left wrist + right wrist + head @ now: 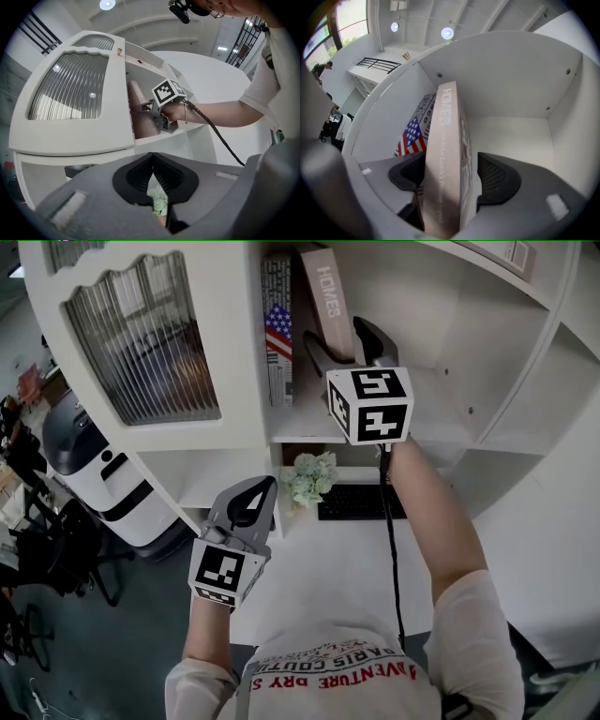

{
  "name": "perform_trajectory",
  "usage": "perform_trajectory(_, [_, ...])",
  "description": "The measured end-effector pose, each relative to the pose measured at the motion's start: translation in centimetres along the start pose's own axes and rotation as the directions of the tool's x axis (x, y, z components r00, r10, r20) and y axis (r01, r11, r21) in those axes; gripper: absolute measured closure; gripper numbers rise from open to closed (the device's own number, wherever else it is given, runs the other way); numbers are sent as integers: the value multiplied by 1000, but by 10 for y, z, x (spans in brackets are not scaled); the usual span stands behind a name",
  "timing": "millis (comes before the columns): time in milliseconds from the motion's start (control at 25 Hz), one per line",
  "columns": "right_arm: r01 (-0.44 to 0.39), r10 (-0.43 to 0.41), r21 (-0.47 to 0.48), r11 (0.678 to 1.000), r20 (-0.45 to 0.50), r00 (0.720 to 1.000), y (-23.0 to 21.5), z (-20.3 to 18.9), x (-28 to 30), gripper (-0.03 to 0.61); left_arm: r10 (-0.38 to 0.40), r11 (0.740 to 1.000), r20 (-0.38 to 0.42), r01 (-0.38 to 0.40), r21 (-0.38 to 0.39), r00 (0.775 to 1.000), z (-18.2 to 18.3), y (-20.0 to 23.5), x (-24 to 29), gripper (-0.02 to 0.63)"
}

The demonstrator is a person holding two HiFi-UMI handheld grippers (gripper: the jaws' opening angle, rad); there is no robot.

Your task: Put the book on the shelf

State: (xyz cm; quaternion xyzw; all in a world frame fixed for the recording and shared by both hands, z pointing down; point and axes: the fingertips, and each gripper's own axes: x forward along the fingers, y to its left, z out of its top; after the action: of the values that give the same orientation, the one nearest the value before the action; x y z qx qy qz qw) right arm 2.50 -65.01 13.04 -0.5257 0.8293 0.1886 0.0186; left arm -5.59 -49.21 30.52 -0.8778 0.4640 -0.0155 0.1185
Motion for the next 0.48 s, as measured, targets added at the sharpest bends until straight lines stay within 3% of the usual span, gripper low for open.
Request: perform_trajectory(480, [-17, 16, 14, 1000, 90, 996, 29, 13, -88, 276, 0, 1000, 24, 0, 11, 1000, 18, -27, -32, 607])
